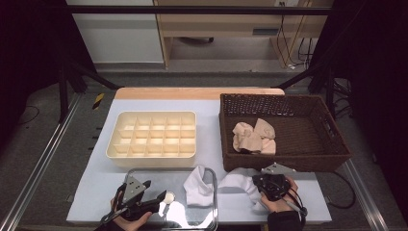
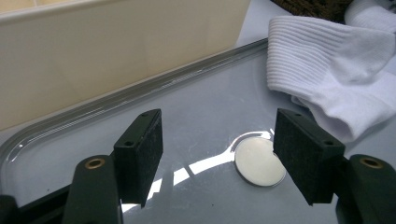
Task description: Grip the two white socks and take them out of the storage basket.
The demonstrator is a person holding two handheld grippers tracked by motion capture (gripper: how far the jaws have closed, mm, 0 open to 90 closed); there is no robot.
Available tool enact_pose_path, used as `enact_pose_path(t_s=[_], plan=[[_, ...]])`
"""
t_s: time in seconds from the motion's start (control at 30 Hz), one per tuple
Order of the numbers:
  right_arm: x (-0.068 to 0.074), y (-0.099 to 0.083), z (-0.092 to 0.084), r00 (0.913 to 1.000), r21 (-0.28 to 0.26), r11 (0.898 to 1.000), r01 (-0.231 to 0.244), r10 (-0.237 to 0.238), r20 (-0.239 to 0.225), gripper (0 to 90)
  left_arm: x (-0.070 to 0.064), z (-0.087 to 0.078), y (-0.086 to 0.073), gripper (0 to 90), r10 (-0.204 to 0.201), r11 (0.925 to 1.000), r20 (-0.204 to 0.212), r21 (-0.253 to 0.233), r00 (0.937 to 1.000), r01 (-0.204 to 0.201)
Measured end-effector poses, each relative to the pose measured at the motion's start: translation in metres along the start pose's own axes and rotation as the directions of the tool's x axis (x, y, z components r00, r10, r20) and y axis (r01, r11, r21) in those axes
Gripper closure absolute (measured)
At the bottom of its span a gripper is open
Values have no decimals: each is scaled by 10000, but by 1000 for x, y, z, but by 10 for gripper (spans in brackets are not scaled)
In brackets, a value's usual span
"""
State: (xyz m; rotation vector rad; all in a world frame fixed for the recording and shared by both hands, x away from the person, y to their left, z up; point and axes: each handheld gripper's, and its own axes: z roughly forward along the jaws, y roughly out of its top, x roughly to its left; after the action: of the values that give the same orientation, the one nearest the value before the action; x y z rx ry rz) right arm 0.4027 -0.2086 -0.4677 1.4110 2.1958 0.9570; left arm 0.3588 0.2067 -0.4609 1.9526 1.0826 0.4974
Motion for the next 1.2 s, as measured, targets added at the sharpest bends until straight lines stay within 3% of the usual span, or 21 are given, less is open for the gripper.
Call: enact_pose_path(t_s=[0.17,0.27,0.37,0.5,0.67,0.87,0.93,1.03,1.1,1.2], plan=[[8,9,-8,9995,-683,9973,283,-294,-143,819,0,1,-1,329,7,10000,16,4,10000,-7],[20,20,-16,9961,-1356,9883,702,-767,-431,771,0,2,-1,332,-17,10000,6,19,10000,17],[36,29,-18,9871,-1747,9786,1084,-1268,-979,733,0,2,-1,332,-17,10000,40,64,10000,16],[65,40,-12,9627,-1894,9677,1662,-2008,-1812,702,1,3,-1,331,-73,10000,70,56,9999,72],[90,47,1,9326,-1649,9687,1858,-2266,-2807,677,1,4,-2,333,-39,9999,117,116,9999,38],[109,46,16,9151,-1268,9680,2164,-2464,-3194,671,2,6,-2,336,-5,9999,119,145,9999,3],[112,45,20,9091,-1159,9680,2228,-2492,-3338,712,1,6,-2,337,9,9999,115,134,9999,-11],[114,43,22,9065,-887,9700,2265,-2433,-3451,817,2,7,-3,336,27,9998,130,201,9999,-30],[113,42,21,9094,-877,9711,2219,-2386,-3408,877,2,7,-3,335,-2,9998,128,208,9999,-1],[107,43,16,9189,-1086,9745,1964,-2215,-3264,890,3,7,-3,335,72,9997,114,224,9999,-75]])
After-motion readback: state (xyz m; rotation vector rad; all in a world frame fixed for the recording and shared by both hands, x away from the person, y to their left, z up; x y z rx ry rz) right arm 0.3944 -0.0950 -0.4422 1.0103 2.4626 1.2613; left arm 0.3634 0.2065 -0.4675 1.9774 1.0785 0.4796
